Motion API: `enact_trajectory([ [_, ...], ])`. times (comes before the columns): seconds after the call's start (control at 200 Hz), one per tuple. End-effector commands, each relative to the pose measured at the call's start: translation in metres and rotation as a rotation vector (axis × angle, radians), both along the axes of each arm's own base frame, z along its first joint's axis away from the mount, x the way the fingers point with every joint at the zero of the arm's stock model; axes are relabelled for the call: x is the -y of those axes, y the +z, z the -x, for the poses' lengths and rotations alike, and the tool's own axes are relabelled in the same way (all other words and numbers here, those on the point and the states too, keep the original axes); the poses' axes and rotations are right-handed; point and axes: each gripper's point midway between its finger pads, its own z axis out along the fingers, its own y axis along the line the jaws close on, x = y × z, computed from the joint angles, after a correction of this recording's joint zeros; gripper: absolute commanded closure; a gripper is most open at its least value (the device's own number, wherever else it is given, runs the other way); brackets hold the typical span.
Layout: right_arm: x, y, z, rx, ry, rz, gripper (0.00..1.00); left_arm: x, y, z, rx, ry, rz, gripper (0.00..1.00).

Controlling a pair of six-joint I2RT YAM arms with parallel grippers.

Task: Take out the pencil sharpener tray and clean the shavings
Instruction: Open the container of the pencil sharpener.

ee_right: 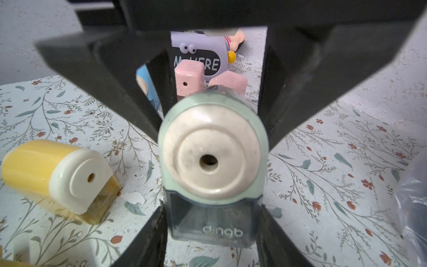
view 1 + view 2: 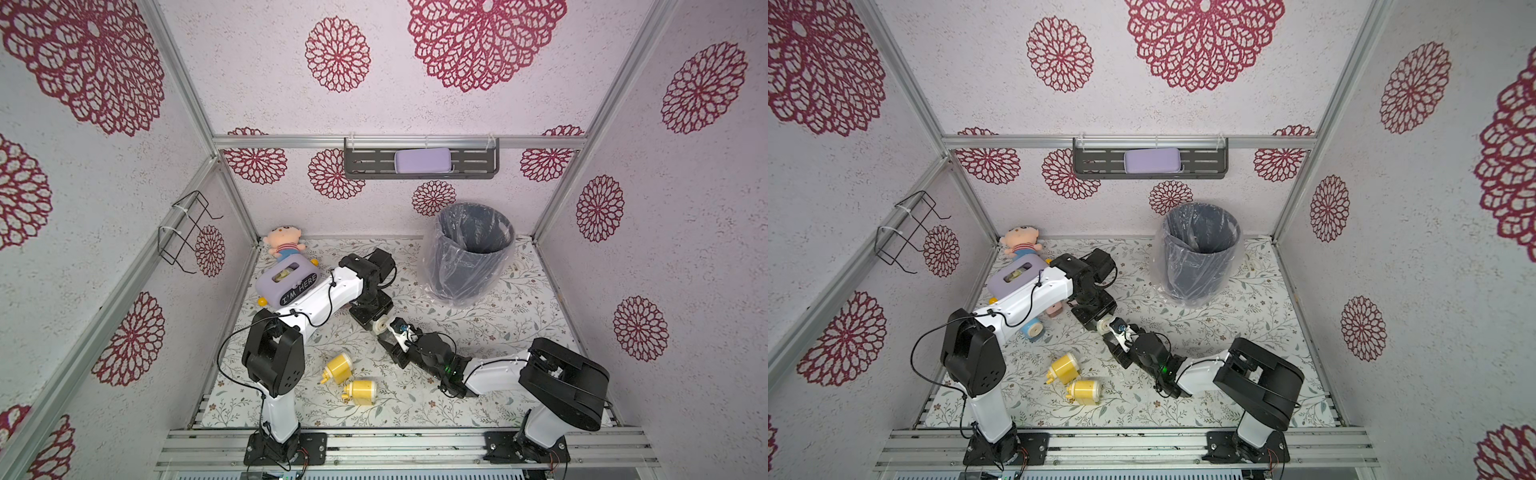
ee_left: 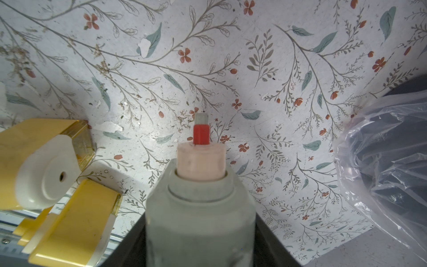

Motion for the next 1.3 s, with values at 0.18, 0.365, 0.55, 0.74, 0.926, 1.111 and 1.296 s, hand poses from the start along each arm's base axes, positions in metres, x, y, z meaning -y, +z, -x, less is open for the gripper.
enact_trajectory([
  [0.18, 0.001, 0.026, 0.006, 0.042, 0.002, -0.069, 0.53, -0.020, -0.006, -0.015, 0.037, 0.036, -0.116, 1.00],
  [0.365, 0.004, 0.028, 0.007, 0.050, -0.003, -0.075, 0.46, -0.019, -0.007, -0.016, 0.033, 0.032, -0.116, 1.00],
  [0.55, 0.003, 0.027, 0.007, 0.051, -0.005, -0.073, 0.40, -0.018, -0.007, -0.015, 0.030, 0.028, -0.109, 1.00],
  [0.74, -0.006, 0.022, 0.004, 0.041, 0.005, -0.068, 0.40, -0.016, -0.005, -0.015, 0.035, 0.023, -0.096, 1.00],
  [0.926, -0.010, 0.013, 0.000, 0.028, 0.001, -0.064, 0.28, -0.014, -0.004, -0.014, 0.035, 0.016, -0.084, 1.00],
  [1.111, -0.011, 0.007, -0.004, 0.020, -0.012, -0.062, 0.23, -0.014, -0.001, -0.015, 0.043, 0.016, -0.081, 1.00],
  [1.296, -0.011, 0.005, -0.010, 0.016, -0.027, -0.067, 0.23, -0.014, -0.001, -0.015, 0.042, 0.013, -0.079, 1.00],
])
